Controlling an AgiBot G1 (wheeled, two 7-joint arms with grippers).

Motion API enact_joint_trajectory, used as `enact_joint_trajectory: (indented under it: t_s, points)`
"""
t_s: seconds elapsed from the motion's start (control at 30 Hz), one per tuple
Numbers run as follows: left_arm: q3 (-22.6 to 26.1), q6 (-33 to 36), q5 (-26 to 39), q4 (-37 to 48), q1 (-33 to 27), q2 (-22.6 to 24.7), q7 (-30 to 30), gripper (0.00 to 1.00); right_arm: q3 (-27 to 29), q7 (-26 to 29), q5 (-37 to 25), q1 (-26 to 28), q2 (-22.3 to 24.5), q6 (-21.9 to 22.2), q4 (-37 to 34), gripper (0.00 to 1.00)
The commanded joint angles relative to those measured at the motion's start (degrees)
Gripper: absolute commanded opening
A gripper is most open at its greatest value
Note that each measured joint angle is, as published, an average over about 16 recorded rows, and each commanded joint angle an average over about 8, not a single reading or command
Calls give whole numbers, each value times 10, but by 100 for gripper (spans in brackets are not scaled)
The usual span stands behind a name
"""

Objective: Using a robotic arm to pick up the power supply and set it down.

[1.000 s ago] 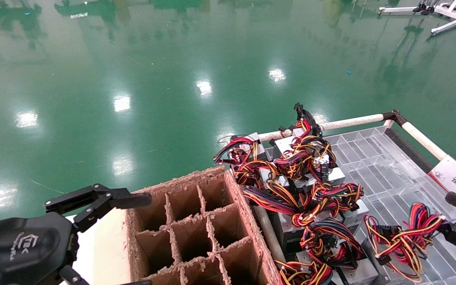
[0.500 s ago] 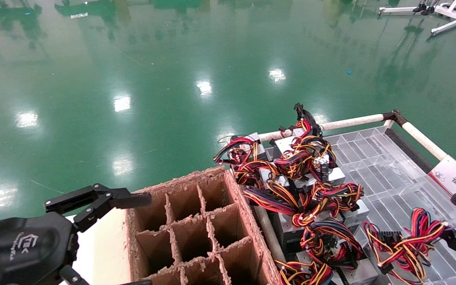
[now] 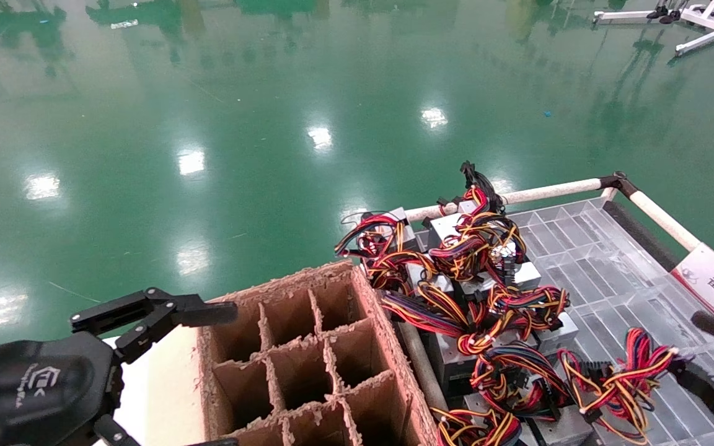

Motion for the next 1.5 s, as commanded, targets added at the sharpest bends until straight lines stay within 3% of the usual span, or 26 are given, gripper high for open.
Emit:
enact_joint_trajectory:
  t_s: [0.03, 0.23, 0.5, 0.87, 1.07, 1.5]
  points:
    - [0, 0, 0, 0, 0, 0, 0, 100, -3, -4, -6, 1, -6, 1, -14, 100]
    - [0, 0, 0, 0, 0, 0, 0, 100, -40, 1, -86, 52, 18, 21, -13, 100]
    - [0, 0, 0, 0, 0, 0, 0, 100, -75, 70, -183, 149, 68, 20, 28, 100]
    - [0, 0, 0, 0, 0, 0, 0, 100, -81, 152, -249, 250, 106, 7, 86, 100]
    - [0, 0, 0, 0, 0, 0, 0, 100, -61, 166, -263, 260, 100, 5, 119, 100]
    - [0, 0, 0, 0, 0, 0, 0, 100, 26, 201, -293, 217, 55, 5, 217, 100]
